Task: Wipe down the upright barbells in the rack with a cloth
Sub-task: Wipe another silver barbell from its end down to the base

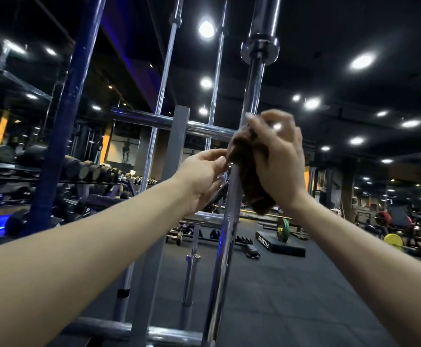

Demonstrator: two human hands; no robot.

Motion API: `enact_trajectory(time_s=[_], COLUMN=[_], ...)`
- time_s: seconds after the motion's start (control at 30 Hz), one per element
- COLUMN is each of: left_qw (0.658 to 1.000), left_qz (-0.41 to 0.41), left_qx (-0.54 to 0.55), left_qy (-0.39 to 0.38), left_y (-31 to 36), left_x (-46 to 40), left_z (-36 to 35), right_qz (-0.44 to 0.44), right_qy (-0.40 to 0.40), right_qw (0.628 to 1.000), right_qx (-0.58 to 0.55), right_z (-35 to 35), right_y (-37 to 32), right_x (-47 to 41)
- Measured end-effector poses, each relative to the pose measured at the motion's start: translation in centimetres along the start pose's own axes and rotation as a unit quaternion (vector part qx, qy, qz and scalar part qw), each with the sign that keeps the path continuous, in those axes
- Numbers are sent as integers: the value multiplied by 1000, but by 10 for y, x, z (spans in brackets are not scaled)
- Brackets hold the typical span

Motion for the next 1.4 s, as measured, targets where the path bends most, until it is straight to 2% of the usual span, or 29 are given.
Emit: enact_trajectory(time_s=[0.07,0.13,0.2,0.27,0.4,0.57,0.7,0.77,0.93,1.07,1.2,1.3,1.4], left_qw=[998,995,994,993,993,992,992,993,993,994,995,994,994], left_qz=[-8,14,51,72,87,69,65,67,70,75,70,79,79], left_qx=[-47,-85,-101,-84,-61,-83,-83,-81,-77,-67,-64,-70,-71], left_qy=[37,43,9,-29,-52,-68,-67,-61,-51,-42,-35,-30,-28], left_y=[-7,-21,-37,-49,-57,-57,-59,-57,-58,-59,-60,-60,-63], left_x=[-9,-14,-13,-12,-21,-25,-24,-20,-20,-24,-22,-20,-21], left_z=[3,9,12,15,20,21,20,18,16,19,18,16,17], right_qz=[-5,-12,-53,-70,-40,5,71,105,40,39,48,93,26], right_qy=[18,-27,-88,-106,-80,-13,-41,-37,-10,41,-22,-46,-52], right_qw=[999,998,994,991,995,997,994,991,992,995,994,988,986], right_qx=[35,57,39,34,51,73,74,74,118,85,91,113,157], right_z=[-11,-24,-34,-40,-56,-66,-50,-44,-62,-67,-51,-47,-58], right_y=[5,9,14,16,5,10,0,0,4,1,-6,-5,0], right_x=[-11,2,24,27,5,25,56,44,-36,8,62,36,-13])
Point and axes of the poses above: each hand's wrist, its own x-axis away from the middle knuckle, its own z-axis out of the back of the hand, y = z × x, the point moved 3 cm from there along -x, towards the middle knuckle, and after that the axes turned 11 degrees about y, right-handed, at the moved point
